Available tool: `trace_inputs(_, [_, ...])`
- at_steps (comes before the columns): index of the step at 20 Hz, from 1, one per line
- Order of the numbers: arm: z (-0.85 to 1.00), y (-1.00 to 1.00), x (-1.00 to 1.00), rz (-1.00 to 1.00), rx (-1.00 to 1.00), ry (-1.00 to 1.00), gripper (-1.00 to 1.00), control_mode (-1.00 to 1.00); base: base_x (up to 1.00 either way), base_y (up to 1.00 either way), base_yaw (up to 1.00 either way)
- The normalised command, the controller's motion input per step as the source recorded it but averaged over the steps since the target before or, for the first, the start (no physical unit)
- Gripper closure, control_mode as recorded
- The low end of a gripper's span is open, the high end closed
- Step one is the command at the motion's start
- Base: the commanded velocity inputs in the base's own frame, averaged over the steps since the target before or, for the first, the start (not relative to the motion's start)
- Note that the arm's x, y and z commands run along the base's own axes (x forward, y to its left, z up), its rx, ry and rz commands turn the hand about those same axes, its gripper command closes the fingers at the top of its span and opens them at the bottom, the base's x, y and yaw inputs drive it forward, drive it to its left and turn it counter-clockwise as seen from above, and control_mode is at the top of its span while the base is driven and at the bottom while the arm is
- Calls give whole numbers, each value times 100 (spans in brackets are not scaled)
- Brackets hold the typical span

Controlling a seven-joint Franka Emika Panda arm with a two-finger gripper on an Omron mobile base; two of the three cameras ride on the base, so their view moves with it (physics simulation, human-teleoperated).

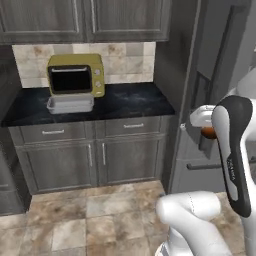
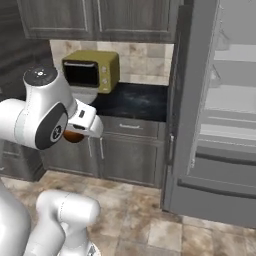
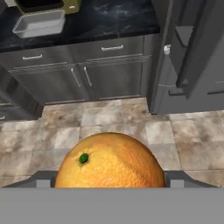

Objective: Pick the kiwi and orange from the fridge and place them inside the tupperware on the counter.

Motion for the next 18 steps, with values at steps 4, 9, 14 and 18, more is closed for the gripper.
trace_inputs(4, [0, 0, 0, 0, 0, 0, 100, 100, 56, 83, 1])
trace_inputs(9, [0, 0, 0, 0, 0, 0, 100, 100, 91, 69, 0])
trace_inputs(14, [0, 0, 0, 0, 0, 0, 100, 100, 98, 62, 0])
trace_inputs(18, [0, 0, 0, 0, 0, 0, 100, 100, 86, 62, 0])
